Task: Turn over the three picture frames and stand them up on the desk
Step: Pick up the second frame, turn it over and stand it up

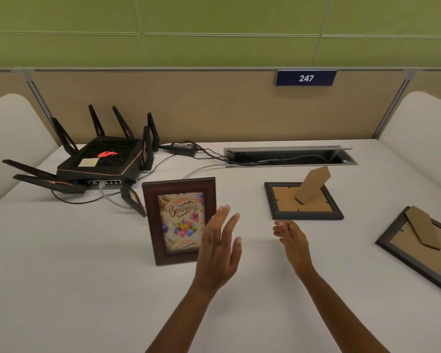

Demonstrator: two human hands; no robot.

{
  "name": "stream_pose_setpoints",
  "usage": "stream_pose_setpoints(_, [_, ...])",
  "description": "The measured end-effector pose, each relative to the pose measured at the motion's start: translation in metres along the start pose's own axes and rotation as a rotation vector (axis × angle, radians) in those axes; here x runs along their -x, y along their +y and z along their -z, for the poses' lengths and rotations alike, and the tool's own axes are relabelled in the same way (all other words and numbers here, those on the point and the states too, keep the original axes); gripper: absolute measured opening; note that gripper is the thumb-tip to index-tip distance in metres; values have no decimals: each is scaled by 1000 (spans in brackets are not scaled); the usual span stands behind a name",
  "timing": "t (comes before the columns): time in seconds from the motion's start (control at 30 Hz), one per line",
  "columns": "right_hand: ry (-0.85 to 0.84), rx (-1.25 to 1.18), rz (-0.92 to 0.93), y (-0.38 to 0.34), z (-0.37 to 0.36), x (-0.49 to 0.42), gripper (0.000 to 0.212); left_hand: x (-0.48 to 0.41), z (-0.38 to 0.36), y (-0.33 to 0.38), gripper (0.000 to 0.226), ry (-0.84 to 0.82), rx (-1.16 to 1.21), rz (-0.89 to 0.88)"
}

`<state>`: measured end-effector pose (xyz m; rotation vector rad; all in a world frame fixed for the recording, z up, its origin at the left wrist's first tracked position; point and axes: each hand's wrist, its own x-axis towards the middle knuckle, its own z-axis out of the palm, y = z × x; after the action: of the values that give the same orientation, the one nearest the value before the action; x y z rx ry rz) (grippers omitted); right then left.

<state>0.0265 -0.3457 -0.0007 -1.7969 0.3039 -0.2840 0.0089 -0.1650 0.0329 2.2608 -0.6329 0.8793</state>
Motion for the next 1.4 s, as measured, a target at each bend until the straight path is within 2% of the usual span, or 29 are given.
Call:
stream_pose_setpoints(0.27, [106, 106, -5, 13, 64, -28, 25, -9, -63, 34, 58, -467, 104, 224])
stream_pose_setpoints(0.4, [152, 146, -2, 19, 92, -44, 23, -12, -97, 43, 70, -596, 104, 372])
stream_pose_setpoints(0.47, [162, 166, 14, 22, 103, -51, 23, -13, -112, 46, 65, -636, 131, 474])
stream_pose_setpoints(0.6, [217, 223, -3, 27, 121, -64, 23, -21, -137, 51, 62, -641, 213, 673])
stream_pose_setpoints(0.73, [202, 289, -54, 32, 135, -79, 30, -34, -149, 55, 62, -641, 226, 750])
stream_pose_setpoints(0.93, [79, 330, -97, 32, 138, -90, 37, -60, -153, 58, 53, -536, 388, 923])
stream_pose_setpoints(1.1, [62, 336, -119, 33, 137, -91, 38, -77, -149, 59, 41, -423, 501, 1154])
stream_pose_setpoints(1.2, [66, 332, -121, 36, 140, -92, 38, -92, -147, 53, 21, -406, 642, 1329])
stream_pose_setpoints(1.3, [76, 302, -137, 36, 142, -94, 39, -99, -145, 47, 37, -338, 687, 1430])
stream_pose_setpoints(1.4, [67, 268, -164, 37, 144, -95, 43, -96, -145, 50, 22, -344, 770, 1476])
